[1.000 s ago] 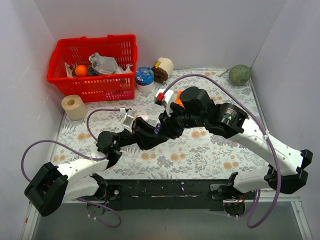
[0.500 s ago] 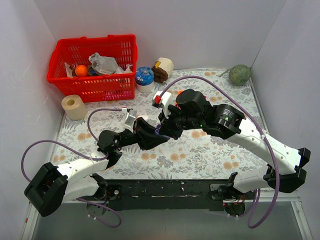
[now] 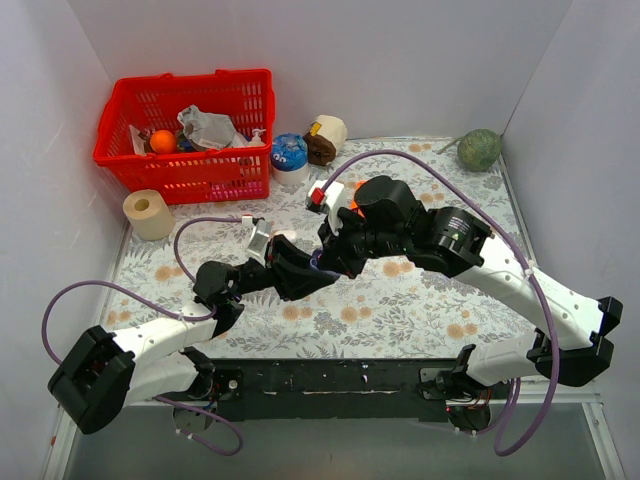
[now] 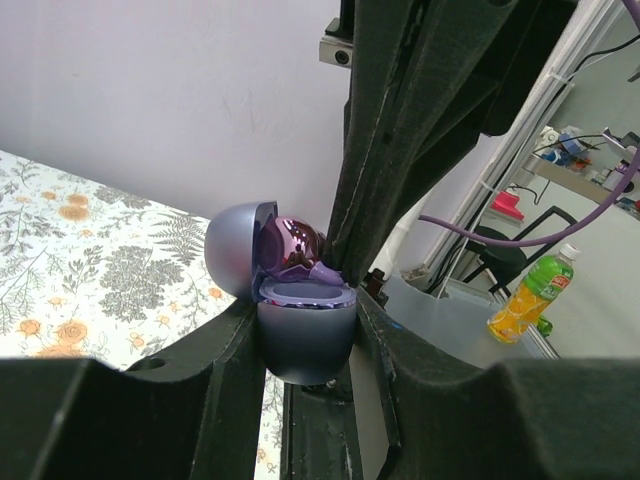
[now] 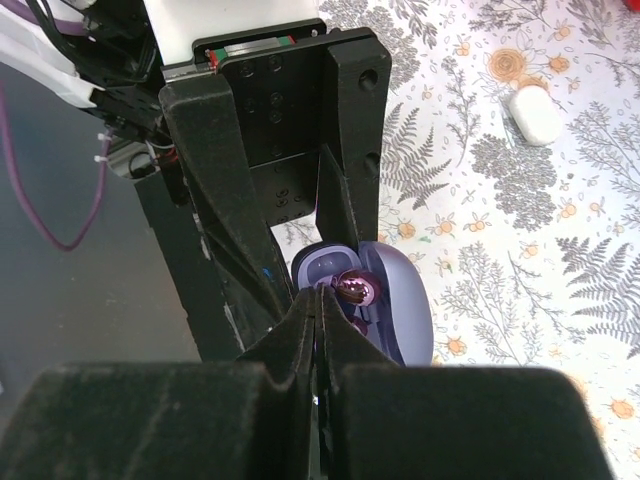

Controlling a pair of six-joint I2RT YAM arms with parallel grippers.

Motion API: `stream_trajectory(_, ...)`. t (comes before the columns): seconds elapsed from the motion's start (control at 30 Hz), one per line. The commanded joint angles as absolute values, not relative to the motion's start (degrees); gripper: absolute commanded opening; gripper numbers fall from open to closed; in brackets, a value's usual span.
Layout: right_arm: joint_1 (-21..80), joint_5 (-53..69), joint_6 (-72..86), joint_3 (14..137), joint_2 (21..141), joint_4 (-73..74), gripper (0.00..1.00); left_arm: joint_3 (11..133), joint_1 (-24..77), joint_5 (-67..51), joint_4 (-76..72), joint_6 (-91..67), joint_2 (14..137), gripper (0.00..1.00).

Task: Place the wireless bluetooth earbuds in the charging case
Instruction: Place the earbud in the charging case.

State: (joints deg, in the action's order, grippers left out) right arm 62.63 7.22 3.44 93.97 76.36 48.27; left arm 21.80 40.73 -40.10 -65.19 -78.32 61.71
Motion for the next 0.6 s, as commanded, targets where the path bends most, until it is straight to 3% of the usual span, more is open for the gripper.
stream_trajectory(0.0,61.1,11.9,5.6,95.3,75.4,46.8,0.01,22.0,41.2,-40.4,-71.2,-77.7,59.3,0.00)
stream_trajectory(0.57,49.1,30.4,13.2,91.4,72.2,38.7,0.01,20.6,41.2,-40.8,-71.5,-74.4,59.2,0.00)
